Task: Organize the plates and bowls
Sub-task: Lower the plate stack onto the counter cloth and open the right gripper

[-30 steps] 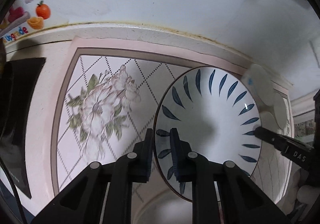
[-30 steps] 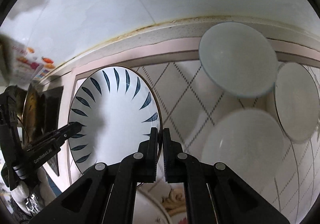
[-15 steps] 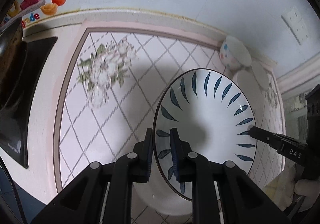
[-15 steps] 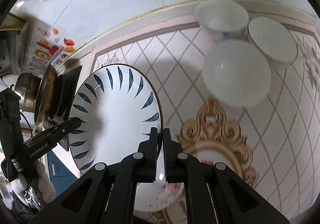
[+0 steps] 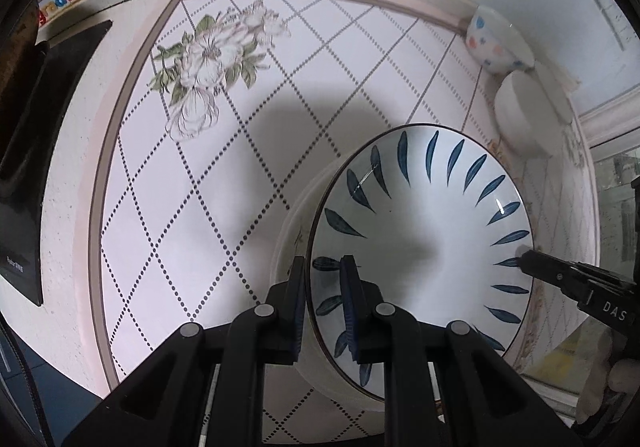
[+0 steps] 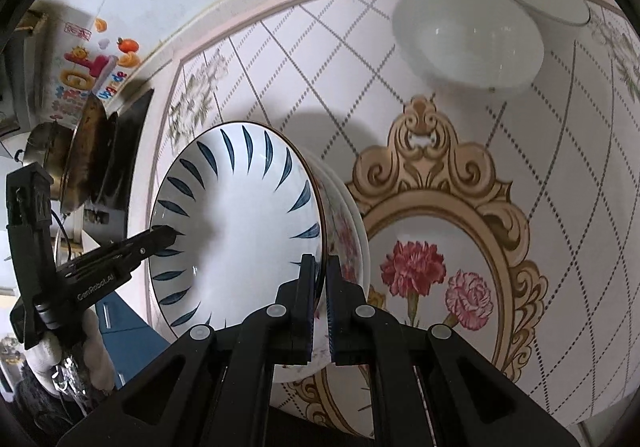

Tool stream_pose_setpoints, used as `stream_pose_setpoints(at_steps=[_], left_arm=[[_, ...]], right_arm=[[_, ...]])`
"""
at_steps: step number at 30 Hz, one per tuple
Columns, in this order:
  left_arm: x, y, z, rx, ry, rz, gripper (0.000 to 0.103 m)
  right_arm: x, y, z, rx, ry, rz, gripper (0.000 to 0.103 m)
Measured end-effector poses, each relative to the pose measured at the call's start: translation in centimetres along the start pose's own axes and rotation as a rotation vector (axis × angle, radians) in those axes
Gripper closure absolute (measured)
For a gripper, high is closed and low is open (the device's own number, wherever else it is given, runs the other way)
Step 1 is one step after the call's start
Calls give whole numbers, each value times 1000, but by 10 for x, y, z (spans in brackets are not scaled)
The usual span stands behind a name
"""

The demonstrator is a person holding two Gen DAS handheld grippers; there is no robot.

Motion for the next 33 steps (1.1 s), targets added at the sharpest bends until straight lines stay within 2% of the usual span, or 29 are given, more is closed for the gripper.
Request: stream_pose_setpoints(at_steps=[10, 18, 21, 24, 29, 33], left_arm=[[18, 0, 12, 19, -47, -35, 89], [18, 1, 11, 8, -41, -45, 88], [18, 0, 11, -3, -41, -49, 88], [20, -1, 13, -26, -56, -32, 88], [22, -4, 17, -93, -85, 37, 88], [19, -5, 20, -102, -90, 36, 88]], right_arm=[[17, 7, 4, -11, -41, 10, 97], [22, 6, 3, -26, -67, 0, 97], [23, 5, 2, -20, -80, -14, 94], [23, 8, 2, 8, -95, -24, 93], [21, 11, 4, 45, -110, -40, 93], [20, 9, 9, 41, -121, -16, 93]])
Point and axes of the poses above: each gripper's, at about its wrist camera, not at the fingertips, and x roughly the way its jaws point, y to its right, z to its underside, the point moved 10 cm from there along x, roughly the way its jaws point, and after that the axes turned 2 degrees about -z, right-handed, at the moved point
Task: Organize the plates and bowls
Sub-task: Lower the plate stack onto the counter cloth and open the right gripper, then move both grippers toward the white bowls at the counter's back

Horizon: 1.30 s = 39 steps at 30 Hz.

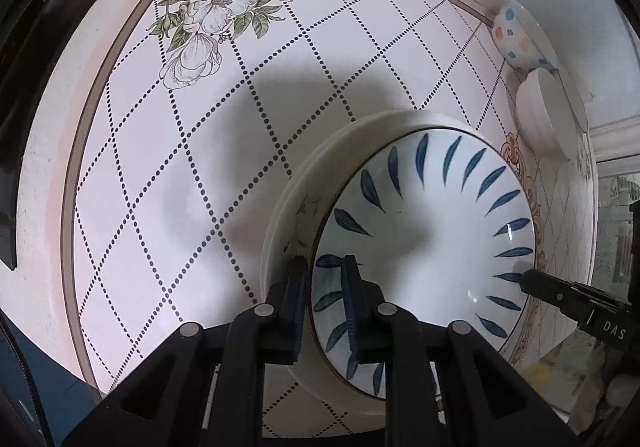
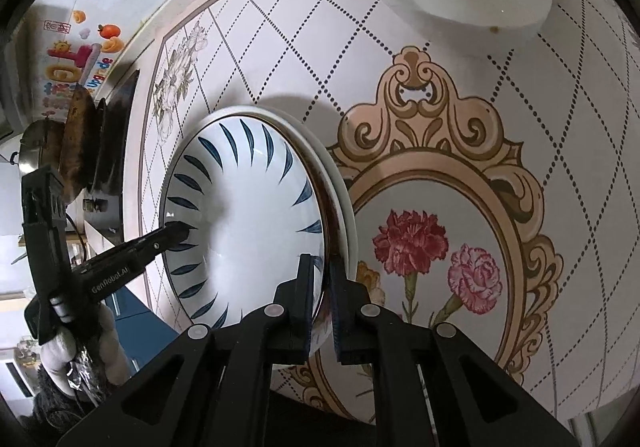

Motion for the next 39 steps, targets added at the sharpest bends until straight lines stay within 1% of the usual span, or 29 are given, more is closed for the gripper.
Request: stream_pose_setpoints(at_steps=[4, 7, 9, 12, 15, 17, 23, 26, 27, 28, 29, 30, 31, 34, 36, 39], left_arm=[[-2, 1, 4, 27, -8, -16, 88], [-5, 0, 7, 43, -16, -25, 88], [-11, -1, 10, 55, -8, -35, 88], [-27, -3, 14, 87, 28, -60, 88], [-54, -2, 20, 116, 79, -70, 88], [-75, -1, 25, 144, 119, -83, 88], [-141, 17, 45, 204, 239, -64, 88], [-169, 23, 57, 223, 285, -42, 87], [-175, 25, 59, 230, 294, -37, 85], [-182, 27, 63, 240, 304, -34, 82], [-188, 29, 67, 245, 312, -33, 80], [-194, 31, 71, 251, 320, -32, 76], [-197, 32, 74, 257, 327, -30, 75], [-205, 34, 83, 268, 335, -30, 75], [-206, 35, 86, 262, 329, -28, 75], [-204, 38, 86, 242, 321, -30, 75]], right_arm=[[-1, 0, 5, 19, 7, 26, 92], [-5, 0, 6, 32, 36, 65, 92], [-9, -2, 8, 45, 53, 76, 92], [-19, -11, 14, 46, 81, 87, 92], [-34, -23, 25, 23, 119, 117, 92], [-44, -33, 33, 11, 145, 122, 92], [-88, -75, 69, -38, 250, 121, 92], [-114, -93, 84, -64, 304, 129, 91], [-124, -100, 93, -71, 320, 134, 86], [-130, -104, 99, -73, 330, 133, 78], [-138, -109, 106, -77, 341, 132, 73], [-142, -112, 110, -79, 345, 131, 64], [-148, -116, 117, -81, 353, 129, 58], [-164, -120, 132, -94, 373, 149, 50], [-169, -119, 138, -100, 375, 157, 47], [-174, -116, 141, -111, 371, 134, 45]])
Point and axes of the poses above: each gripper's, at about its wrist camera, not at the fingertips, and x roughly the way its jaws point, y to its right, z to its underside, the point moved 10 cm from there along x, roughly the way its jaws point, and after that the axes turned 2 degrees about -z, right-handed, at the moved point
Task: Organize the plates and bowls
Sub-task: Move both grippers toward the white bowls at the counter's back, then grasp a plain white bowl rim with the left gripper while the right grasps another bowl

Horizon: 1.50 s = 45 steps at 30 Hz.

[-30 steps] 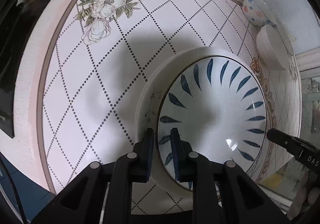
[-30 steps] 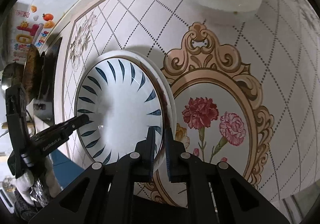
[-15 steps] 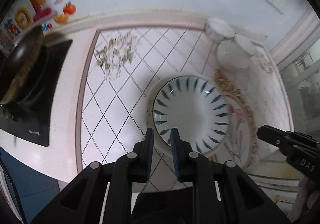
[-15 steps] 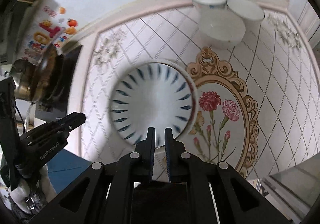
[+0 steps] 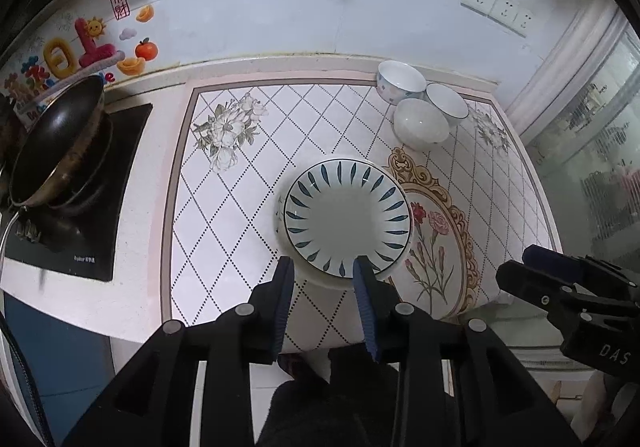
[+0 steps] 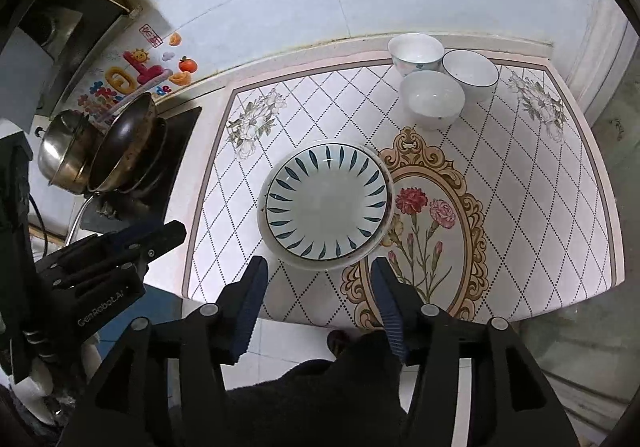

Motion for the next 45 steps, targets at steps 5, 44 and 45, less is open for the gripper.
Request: stream_pose_setpoints(at_steps=[5, 44, 45], left_arm=[[19, 14, -14, -29, -17, -16, 75], [277, 168, -168, -40, -235, 94, 87], [269, 172, -162, -26, -227, 98, 87]], right_arm=[[12, 27, -14, 26, -20, -43, 44], [232, 264, -208, 300, -154, -170, 89], [225, 263, -204, 292, -149, -174, 89]])
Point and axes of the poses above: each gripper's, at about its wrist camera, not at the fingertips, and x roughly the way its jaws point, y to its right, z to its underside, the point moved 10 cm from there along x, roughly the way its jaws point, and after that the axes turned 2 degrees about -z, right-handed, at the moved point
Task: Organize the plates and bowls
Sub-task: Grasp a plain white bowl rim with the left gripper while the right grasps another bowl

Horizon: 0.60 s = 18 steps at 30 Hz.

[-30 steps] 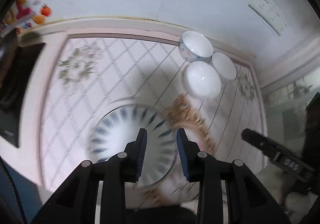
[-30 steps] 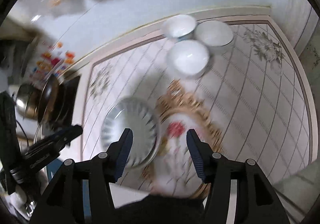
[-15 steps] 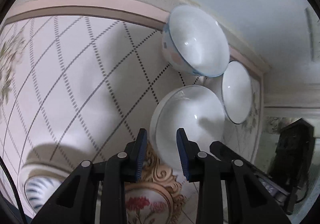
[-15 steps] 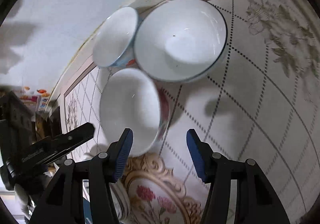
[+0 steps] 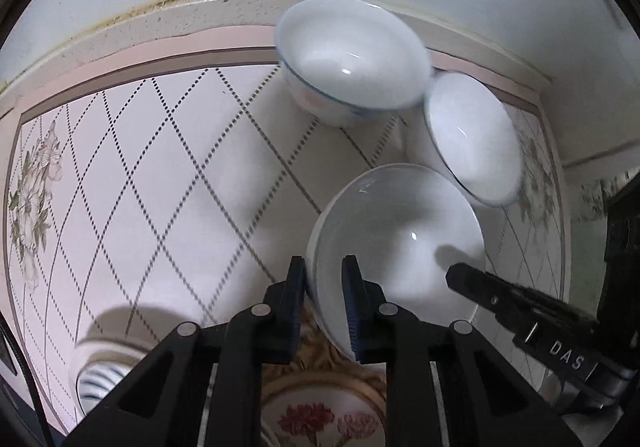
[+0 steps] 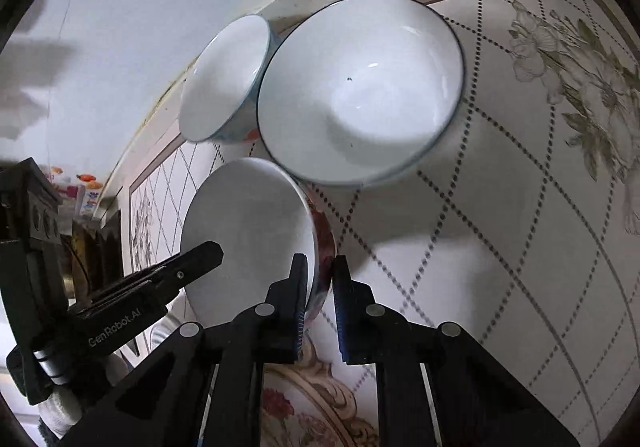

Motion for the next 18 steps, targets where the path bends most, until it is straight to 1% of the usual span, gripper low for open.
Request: stream_pose_setpoints(at_steps=[2, 5, 9, 13, 18], left_arm=[[-6, 7, 10, 15, 4, 6, 87], [-12, 13, 33, 24, -1, 29, 87], [-18, 18, 64, 40, -17, 52, 87], [-16, 24, 92, 74, -31, 44, 87], [-3, 26, 116, 99, -51, 14, 87]], right_arm=[[-9, -1, 8, -16, 7, 3, 89], [-25, -2, 26, -37, 15, 4, 89], [-43, 2, 59, -59, 3, 12, 89], [-51, 13, 92, -76, -21, 38, 89], [-46, 34, 126, -42, -63, 41, 89]])
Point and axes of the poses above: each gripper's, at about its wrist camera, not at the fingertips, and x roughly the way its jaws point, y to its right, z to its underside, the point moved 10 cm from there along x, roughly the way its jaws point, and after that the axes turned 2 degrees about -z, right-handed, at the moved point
